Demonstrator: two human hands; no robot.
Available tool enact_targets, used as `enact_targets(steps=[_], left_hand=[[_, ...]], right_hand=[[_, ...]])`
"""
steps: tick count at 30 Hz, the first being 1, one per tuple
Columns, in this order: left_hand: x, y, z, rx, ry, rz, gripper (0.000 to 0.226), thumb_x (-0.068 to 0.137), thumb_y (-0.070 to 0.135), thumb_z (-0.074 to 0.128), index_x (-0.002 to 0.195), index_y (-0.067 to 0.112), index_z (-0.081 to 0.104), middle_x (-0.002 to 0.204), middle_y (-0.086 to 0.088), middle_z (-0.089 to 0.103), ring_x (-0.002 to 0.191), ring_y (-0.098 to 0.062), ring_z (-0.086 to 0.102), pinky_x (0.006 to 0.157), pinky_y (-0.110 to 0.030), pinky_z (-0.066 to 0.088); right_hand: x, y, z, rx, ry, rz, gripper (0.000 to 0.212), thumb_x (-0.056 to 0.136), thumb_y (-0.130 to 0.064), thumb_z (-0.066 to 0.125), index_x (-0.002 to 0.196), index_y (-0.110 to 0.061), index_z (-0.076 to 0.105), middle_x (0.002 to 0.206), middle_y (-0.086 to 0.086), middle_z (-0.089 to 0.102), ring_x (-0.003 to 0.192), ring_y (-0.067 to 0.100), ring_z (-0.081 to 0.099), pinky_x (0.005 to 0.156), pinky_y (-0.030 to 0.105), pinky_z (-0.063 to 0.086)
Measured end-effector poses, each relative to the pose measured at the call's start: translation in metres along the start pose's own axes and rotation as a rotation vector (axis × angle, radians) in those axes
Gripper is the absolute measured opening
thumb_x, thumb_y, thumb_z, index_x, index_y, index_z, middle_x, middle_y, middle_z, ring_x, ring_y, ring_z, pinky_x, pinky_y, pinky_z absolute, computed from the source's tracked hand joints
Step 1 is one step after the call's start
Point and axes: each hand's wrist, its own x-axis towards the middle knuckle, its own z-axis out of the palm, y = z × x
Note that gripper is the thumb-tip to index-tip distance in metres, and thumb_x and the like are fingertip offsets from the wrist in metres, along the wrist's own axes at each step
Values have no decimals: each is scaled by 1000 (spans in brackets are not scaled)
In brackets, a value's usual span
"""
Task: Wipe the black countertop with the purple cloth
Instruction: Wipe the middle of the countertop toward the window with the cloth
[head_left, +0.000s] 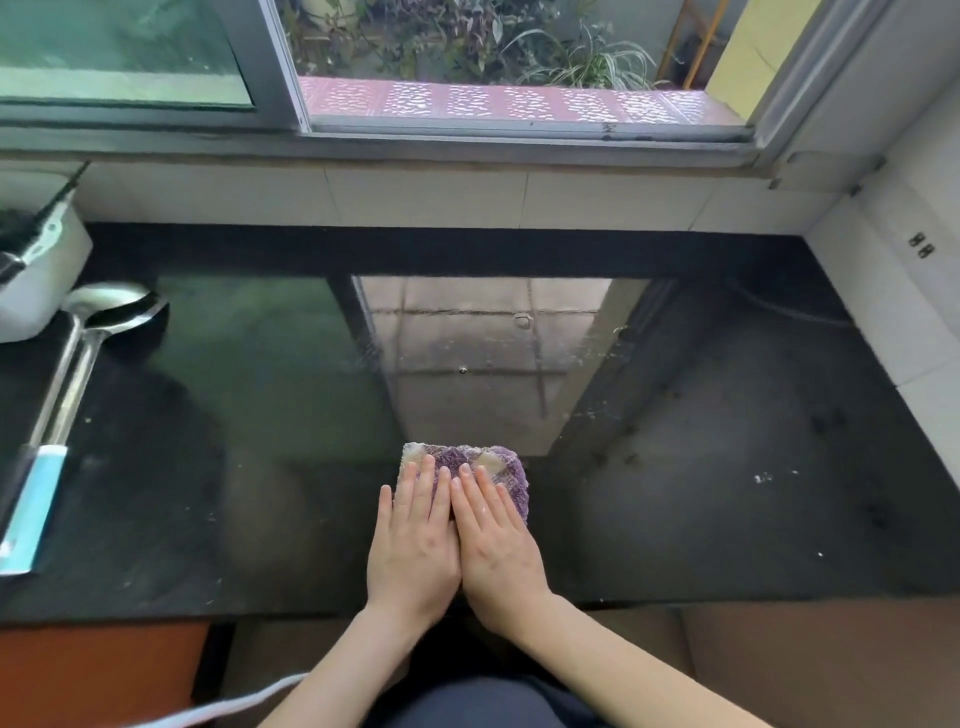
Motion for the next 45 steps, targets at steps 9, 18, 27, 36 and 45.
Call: enact_targets(steps=[9,18,27,36,45], left_hand=[[29,2,-3,-7,-42,-44,55,90,27,30,140,6,41,148,-14,37,138,-29,30,107,-53,17],[75,-8,-4,31,-88,-70,55,90,27,29,139,5,42,148,-15,37,137,-31,32,105,-57,17],[110,-14,-4,21,-80,-98,56,86,26,32,136,4,41,144,-16,42,135,-31,34,102,-57,19],[143,-20,-9,23,-93,-115,56,85,26,29,137,5,34,146,-14,31,134,-32,37,103,-57,20],[180,-30,-7,157,-217,-175,64,77,31,-19,139,13,-23,149,-6,-28,141,-23,-21,107,-55,-11]], right_hand=[[24,14,0,-91,-57,31,55,94,-22,34,144,1,29,152,18,24,141,29,20,113,41,14],[74,27,-11,-178,-103,27,56,91,-25,28,141,1,36,148,19,34,138,29,29,112,40,22],[111,33,-25,-160,-193,65,58,87,-29,30,135,-2,47,141,16,46,131,27,41,104,41,36],[145,43,-27,-176,-235,52,59,86,-31,30,135,-4,47,140,14,47,131,26,42,104,40,36],[182,57,-21,-153,-220,53,59,85,-30,31,136,-3,46,141,14,46,131,25,41,105,41,33]])
